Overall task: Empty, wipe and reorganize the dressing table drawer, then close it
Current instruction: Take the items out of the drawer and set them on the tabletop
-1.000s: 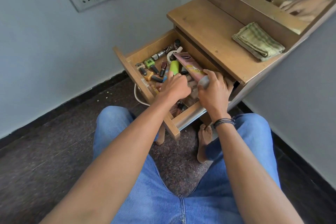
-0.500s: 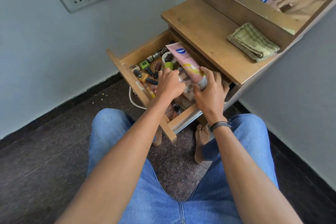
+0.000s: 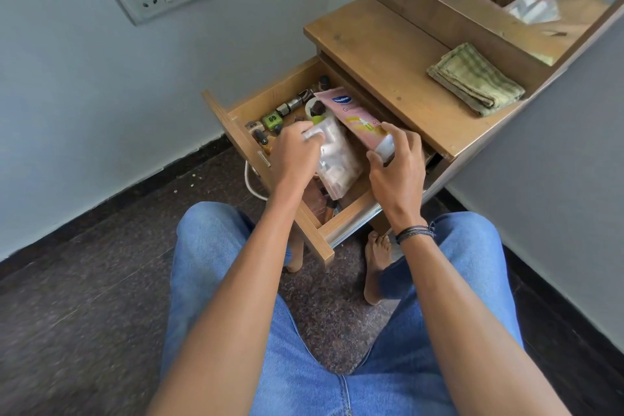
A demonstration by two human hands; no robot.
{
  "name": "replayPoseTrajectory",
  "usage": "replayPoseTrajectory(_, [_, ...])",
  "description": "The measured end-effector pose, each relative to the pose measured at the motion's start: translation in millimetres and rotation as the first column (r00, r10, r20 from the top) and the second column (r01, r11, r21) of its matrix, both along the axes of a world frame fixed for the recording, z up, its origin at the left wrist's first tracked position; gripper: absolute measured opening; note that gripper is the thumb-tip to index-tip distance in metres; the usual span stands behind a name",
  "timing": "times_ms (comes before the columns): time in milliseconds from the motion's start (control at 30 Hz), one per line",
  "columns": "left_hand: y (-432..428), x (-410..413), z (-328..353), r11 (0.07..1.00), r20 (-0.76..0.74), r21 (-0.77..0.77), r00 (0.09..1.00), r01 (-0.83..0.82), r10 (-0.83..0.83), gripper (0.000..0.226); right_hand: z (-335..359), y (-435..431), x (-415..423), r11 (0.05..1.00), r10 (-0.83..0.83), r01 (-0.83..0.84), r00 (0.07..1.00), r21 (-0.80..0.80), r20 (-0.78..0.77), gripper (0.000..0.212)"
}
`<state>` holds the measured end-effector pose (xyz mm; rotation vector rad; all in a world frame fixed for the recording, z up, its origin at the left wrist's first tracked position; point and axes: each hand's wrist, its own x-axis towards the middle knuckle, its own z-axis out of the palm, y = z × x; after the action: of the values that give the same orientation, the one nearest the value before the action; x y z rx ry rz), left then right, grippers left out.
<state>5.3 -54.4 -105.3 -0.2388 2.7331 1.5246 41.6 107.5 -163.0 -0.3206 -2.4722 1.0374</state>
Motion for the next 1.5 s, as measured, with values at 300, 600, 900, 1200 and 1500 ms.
replayPoseTrajectory(300, [-23.3,14.1,18.9,0.968,-0.169,0.079,0.954,-0.238,0.248,0.035,0.6,-2.2,-1.0,0.992,0.003,-0.019,0.993,0.122,0.122,0.055])
replayPoseTrajectory(600, [-23.8,19.6,8.5,0.849,-0.068,0.407,0.916,-0.337,0.396,0.038,2.1,-2.7,-1.3,0.979,-0.001,-0.034,0.985,0.203,0.173,0.049])
replayPoseTrajectory(900, [-28.1,10.5,0.4,0.738,-0.056,0.608,0.911,-0.293,0.408,0.037,10.5,-7.0,10.1,0.983,0.183,-0.184,0.982,-0.017,-0.04,0.037])
replayPoseTrajectory(1200, [-20.1,4.2,-1.5,0.713,-0.06,0.663,0.933,-0.229,0.355,0.027,23.8,-27.8,18.5,0.898,0.409,-0.389,0.911,-0.203,0.062,0.091])
replayPoseTrajectory(1500, [-35.9,-8.7,1.6,0.713,0.03,0.676,0.974,-0.183,0.223,0.027,32.6,-23.0,-1.9,0.916,0.348,-0.347,0.937,-0.199,-0.033,0.084])
